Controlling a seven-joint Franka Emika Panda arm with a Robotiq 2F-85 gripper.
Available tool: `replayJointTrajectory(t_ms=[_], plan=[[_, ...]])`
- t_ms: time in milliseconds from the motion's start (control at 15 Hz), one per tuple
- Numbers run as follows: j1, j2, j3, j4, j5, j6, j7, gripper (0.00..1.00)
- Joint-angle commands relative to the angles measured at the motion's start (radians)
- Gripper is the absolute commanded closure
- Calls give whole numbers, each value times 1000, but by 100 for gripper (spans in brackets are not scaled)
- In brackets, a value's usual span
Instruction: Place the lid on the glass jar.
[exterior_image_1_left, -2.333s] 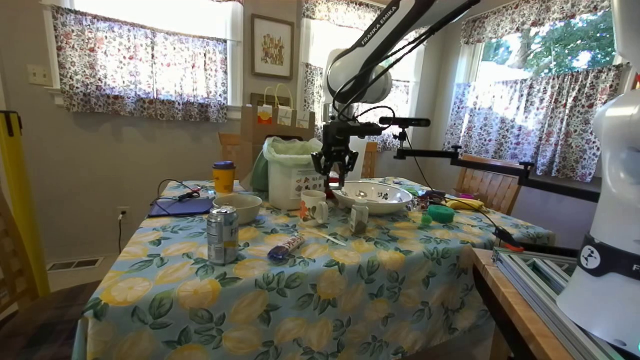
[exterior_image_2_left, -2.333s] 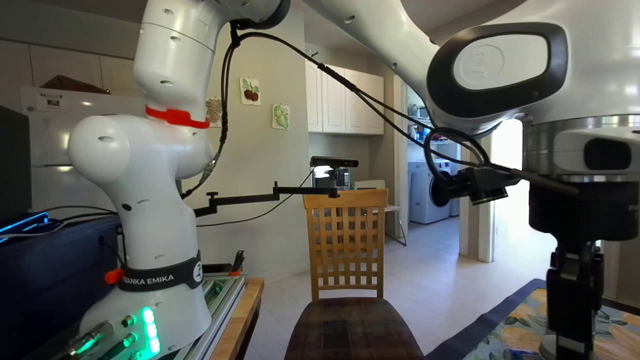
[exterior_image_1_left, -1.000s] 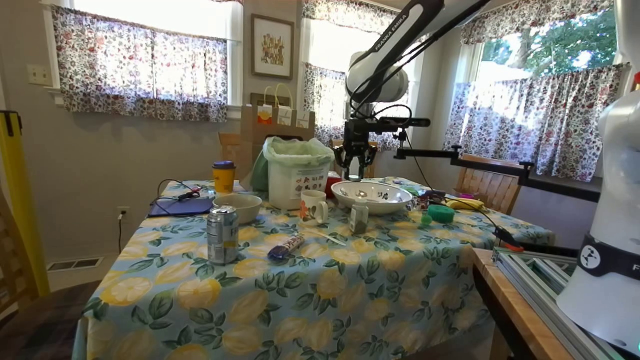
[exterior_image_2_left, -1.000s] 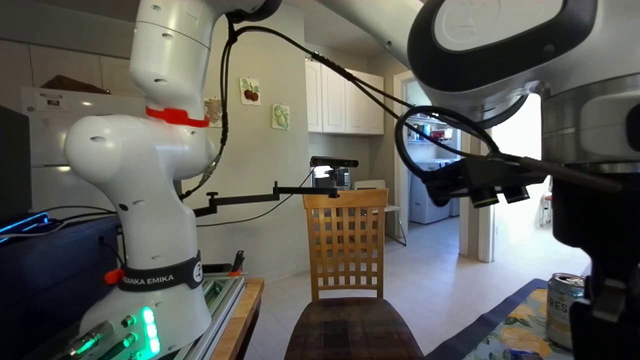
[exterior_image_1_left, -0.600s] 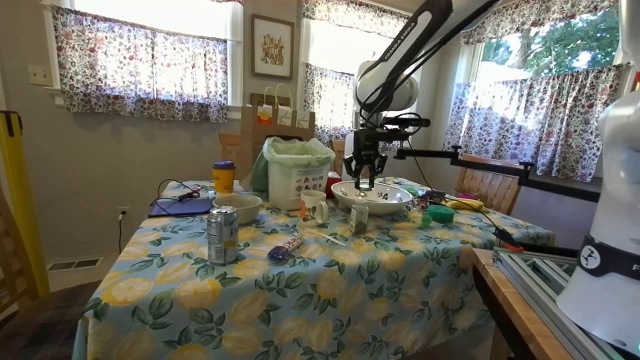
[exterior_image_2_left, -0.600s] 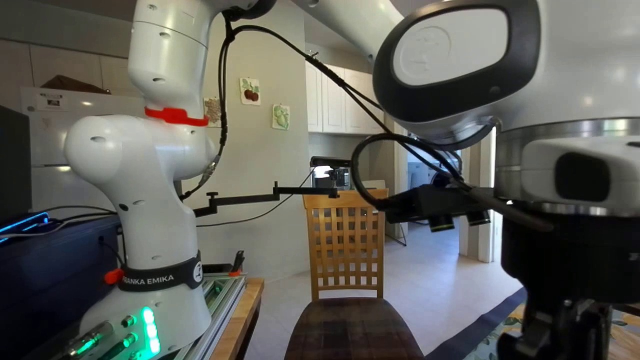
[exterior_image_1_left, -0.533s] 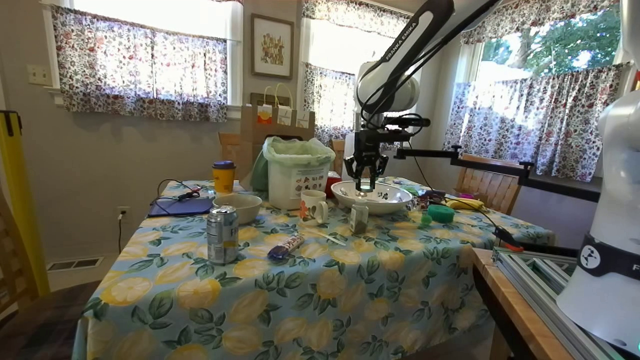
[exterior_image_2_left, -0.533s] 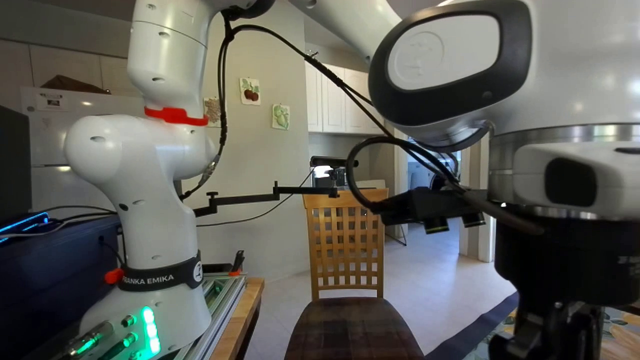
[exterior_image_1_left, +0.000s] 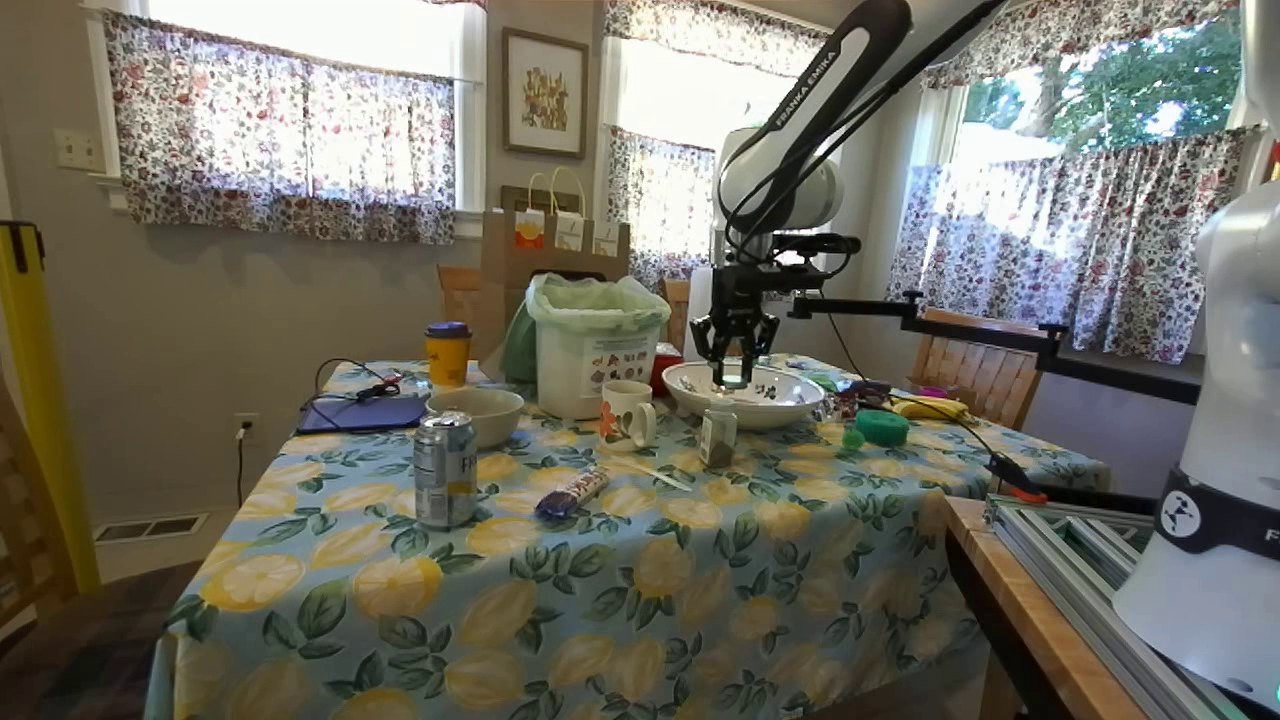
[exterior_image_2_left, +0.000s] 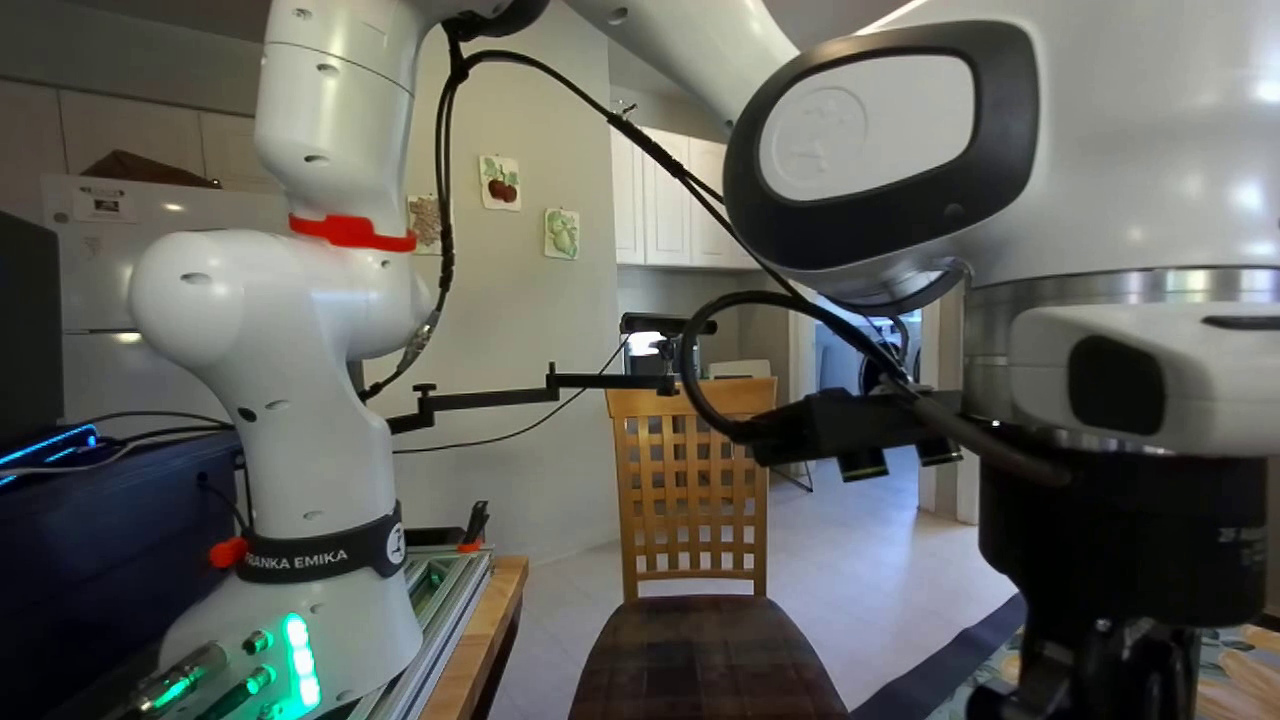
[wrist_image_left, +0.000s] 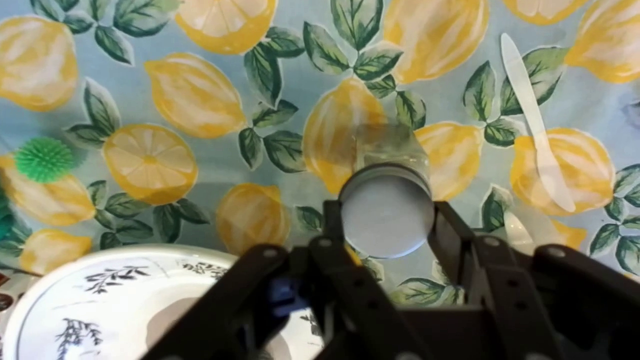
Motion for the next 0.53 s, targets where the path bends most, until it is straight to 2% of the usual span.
replayJointTrajectory(t_ms=[0, 467], plan=[[-13, -6, 8, -15, 10, 28, 0, 78], [-18, 17, 9, -5, 20, 44, 0, 78]])
